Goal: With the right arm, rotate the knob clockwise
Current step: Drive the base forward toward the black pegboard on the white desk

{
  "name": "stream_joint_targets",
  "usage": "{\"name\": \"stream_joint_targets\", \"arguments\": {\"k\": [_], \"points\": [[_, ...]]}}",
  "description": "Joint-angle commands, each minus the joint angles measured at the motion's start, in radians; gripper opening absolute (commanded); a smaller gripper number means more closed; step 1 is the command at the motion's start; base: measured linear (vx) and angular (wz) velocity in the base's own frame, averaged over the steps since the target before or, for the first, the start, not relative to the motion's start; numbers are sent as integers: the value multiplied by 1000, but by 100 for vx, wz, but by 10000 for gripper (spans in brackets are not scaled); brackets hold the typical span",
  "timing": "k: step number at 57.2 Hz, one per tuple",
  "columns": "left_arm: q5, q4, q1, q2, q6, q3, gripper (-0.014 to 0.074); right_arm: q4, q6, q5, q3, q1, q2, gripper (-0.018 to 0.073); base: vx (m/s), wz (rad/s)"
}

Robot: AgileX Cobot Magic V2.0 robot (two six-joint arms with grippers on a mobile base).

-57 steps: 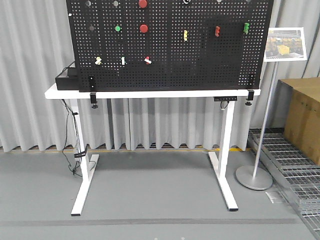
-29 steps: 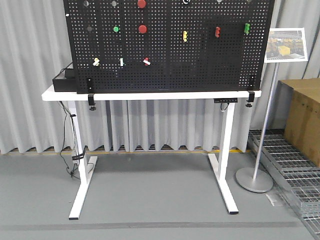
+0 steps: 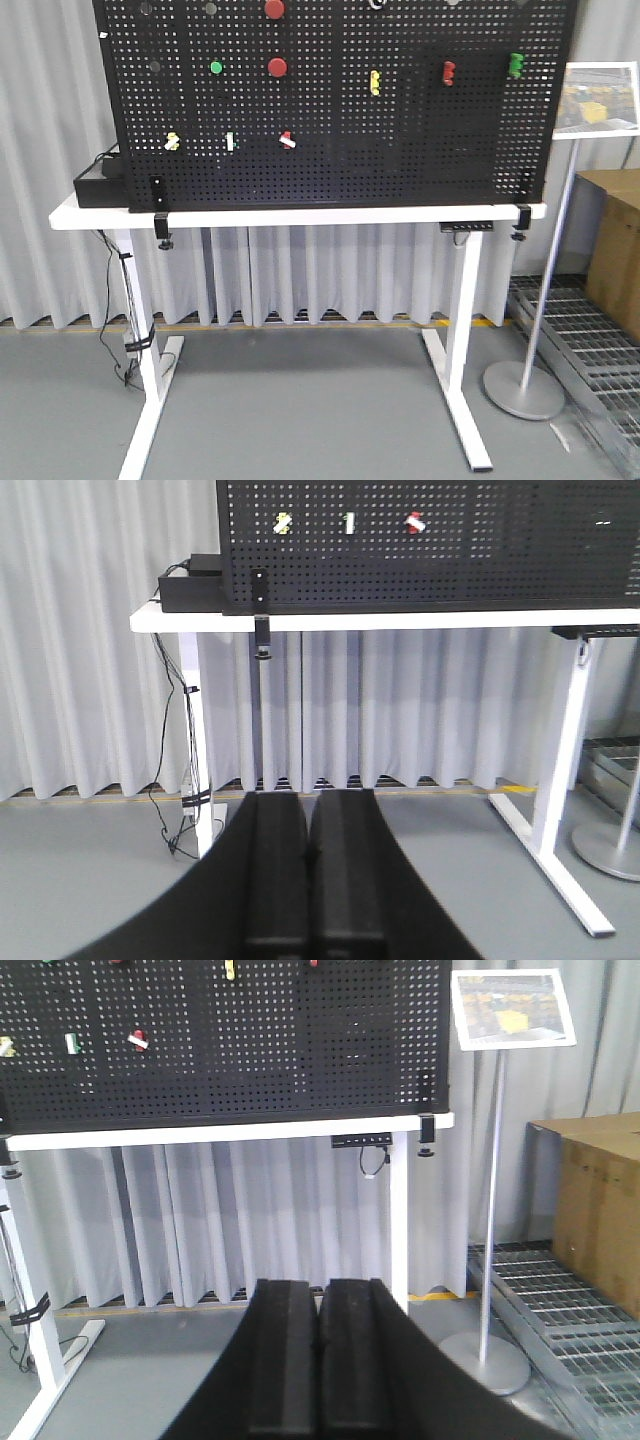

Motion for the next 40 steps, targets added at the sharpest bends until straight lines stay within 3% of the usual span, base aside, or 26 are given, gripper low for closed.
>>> {"name": "stream_joint_targets", "arguments": {"k": [1,40], "points": [[-85,-4,-6,-10,-5,11,-6,-1,-6,-82,5,-1,-10,-9,38,6],[-85,-4,-6,-10,-5,11,-6,-1,-6,-82,5,-1,-10,-9,43,6]]}}
